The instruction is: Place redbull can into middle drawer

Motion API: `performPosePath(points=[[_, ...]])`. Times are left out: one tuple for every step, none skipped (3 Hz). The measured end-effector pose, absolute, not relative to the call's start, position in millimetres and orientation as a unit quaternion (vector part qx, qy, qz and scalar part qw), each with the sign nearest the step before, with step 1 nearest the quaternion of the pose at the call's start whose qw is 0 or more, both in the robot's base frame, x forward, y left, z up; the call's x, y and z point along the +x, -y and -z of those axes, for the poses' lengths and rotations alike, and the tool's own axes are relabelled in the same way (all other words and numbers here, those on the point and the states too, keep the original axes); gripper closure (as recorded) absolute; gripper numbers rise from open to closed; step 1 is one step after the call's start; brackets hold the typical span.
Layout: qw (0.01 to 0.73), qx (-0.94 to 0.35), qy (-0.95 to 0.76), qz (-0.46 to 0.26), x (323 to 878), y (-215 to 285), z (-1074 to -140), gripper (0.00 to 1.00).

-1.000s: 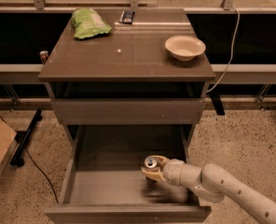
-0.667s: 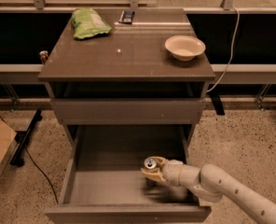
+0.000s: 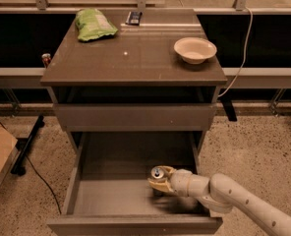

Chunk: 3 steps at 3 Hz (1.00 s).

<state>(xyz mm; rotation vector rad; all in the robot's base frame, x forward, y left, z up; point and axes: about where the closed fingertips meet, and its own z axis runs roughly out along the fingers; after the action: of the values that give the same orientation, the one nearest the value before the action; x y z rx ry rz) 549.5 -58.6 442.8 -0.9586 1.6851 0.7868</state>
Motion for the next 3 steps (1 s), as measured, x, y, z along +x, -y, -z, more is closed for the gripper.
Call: performPosePath(points=[[0.501,-0.397,-0.696,-0.327,549.3,56.6,-442.8,0.60],[0.500,-0.398,-0.695,-0.328,549.0,54.4,-442.9,0.37],[0.500,-0.399,-0.695,-0.330,548.8,52.3,-443.0,0.14]])
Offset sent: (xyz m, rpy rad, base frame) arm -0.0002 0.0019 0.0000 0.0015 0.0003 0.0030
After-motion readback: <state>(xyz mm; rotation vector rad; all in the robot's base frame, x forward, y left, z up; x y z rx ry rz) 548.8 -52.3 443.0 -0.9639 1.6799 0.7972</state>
